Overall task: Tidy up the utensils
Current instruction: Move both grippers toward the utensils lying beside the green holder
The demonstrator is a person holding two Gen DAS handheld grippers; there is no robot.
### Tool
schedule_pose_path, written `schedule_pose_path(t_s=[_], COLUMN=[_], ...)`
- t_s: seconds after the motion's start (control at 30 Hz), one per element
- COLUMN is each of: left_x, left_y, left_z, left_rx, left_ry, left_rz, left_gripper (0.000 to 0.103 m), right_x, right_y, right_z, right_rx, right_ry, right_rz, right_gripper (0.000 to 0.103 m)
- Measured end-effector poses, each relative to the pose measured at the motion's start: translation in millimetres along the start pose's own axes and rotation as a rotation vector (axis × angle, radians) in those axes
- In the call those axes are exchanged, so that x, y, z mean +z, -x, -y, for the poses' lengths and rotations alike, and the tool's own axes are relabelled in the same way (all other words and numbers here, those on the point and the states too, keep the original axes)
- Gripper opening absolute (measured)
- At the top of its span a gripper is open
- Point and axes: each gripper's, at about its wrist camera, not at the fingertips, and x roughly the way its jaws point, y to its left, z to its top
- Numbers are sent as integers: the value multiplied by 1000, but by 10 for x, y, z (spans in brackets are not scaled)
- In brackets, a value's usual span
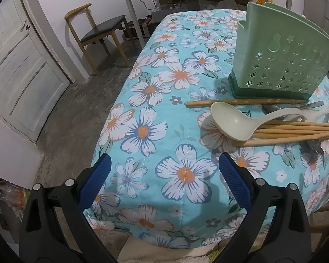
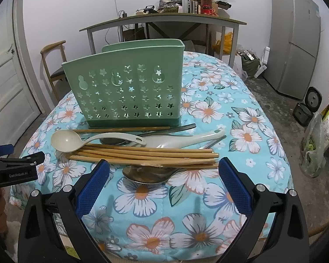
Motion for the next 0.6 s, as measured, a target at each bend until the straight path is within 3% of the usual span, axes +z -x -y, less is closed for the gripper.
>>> schedule_pose_path(t_s=[0.6], left_x=[62], left_y=[-136], left_z=[15], left_rx=[21], left_ry=[2], left_rz=[-31], left_gripper=[95], right_x=[60], right_y=[-167], right_z=[-101], right_rx=[45], right_ry=[13], right_rz=[-13], right_gripper=[97])
